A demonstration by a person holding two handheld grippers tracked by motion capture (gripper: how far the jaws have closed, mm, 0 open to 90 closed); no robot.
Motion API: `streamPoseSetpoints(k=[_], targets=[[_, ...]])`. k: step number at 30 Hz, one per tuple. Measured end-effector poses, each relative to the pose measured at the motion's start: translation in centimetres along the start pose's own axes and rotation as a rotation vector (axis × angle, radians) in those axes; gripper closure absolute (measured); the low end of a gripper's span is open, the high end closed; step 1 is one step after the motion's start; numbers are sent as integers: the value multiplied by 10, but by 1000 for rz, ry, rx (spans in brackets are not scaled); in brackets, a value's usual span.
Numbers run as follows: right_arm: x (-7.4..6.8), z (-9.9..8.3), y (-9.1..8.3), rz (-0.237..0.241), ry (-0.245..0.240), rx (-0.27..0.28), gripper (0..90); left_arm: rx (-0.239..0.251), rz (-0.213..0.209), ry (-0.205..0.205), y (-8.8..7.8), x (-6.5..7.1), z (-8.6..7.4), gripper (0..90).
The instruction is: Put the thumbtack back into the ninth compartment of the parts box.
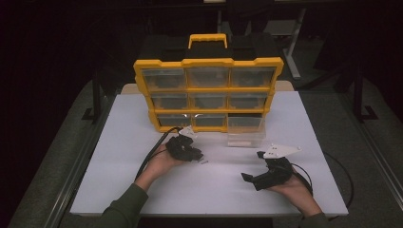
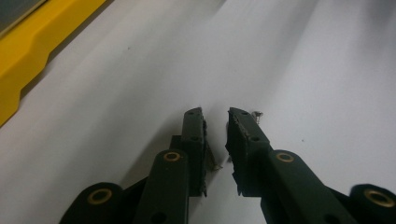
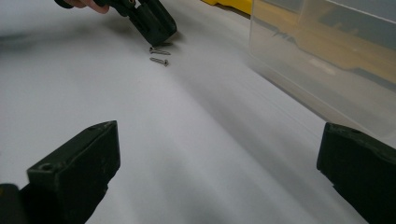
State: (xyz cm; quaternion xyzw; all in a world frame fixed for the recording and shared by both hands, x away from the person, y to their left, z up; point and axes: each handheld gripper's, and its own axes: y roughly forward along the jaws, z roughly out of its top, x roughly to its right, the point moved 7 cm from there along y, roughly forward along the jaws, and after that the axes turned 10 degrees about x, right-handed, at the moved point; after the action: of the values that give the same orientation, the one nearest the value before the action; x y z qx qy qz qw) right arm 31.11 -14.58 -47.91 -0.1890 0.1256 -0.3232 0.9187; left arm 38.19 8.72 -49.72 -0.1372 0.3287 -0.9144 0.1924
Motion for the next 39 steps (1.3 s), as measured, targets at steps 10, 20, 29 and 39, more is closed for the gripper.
streamPoseSetpoints(k=[10, 20, 29, 39], targets=[[0, 0, 0, 1, 0, 0, 0, -25, 4, 12, 1, -2, -2, 820], [0, 0, 0, 1, 2, 1, 0, -22, 9, 3, 1, -2, -3, 856], [0, 0, 0, 2, 1, 1, 0, -19, 6, -2, 1, -2, -3, 872], [0, 0, 0, 1, 3, 1, 0, -28, -3, 11, 0, -2, -1, 873]])
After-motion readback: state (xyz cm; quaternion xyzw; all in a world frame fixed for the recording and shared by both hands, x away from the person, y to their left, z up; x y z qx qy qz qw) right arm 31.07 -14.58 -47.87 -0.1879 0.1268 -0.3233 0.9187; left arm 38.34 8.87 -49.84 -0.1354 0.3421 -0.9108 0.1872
